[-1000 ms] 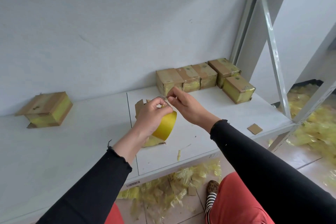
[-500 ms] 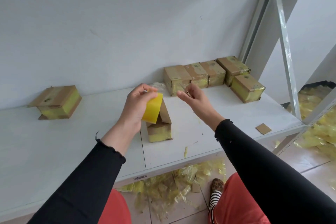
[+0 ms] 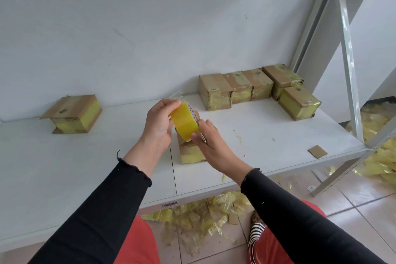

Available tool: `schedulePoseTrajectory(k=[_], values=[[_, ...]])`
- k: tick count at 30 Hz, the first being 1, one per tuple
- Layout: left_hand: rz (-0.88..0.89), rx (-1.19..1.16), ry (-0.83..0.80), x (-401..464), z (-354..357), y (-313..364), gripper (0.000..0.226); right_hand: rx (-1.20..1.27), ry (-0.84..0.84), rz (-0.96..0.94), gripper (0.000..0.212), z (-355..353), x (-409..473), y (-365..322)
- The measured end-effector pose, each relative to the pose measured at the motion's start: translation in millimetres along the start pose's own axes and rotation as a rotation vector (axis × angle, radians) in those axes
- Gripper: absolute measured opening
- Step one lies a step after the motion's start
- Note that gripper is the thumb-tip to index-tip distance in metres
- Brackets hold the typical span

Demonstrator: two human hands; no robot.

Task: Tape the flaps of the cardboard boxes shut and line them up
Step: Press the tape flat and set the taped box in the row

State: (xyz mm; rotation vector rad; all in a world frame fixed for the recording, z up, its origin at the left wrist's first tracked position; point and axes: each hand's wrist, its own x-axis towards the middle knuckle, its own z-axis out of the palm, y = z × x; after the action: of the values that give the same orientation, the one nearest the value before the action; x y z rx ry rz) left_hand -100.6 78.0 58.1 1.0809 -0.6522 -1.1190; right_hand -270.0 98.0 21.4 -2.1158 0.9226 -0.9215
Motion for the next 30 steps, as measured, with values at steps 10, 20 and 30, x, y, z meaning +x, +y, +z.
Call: schedulePoseTrajectory(k=[10, 20, 30], values=[[0.154, 0.481, -0.207, 26.1, 0.4, 10.2, 0.014, 0.281, 0.016, 0.106, 0.018, -14.8, -4.5, -26.0], [0.114, 0.300, 0.051, 88.0, -2.9, 3.3, 0.019, 0.584, -0.023, 0.538, 0.021, -4.8, -53.1, -30.1], [0.131, 0.563, -0.250, 121.4, -6.0, -54.0, 0.023, 0.617, 0.125, 0.667, 0.026, -6.6, -64.9, -18.4]])
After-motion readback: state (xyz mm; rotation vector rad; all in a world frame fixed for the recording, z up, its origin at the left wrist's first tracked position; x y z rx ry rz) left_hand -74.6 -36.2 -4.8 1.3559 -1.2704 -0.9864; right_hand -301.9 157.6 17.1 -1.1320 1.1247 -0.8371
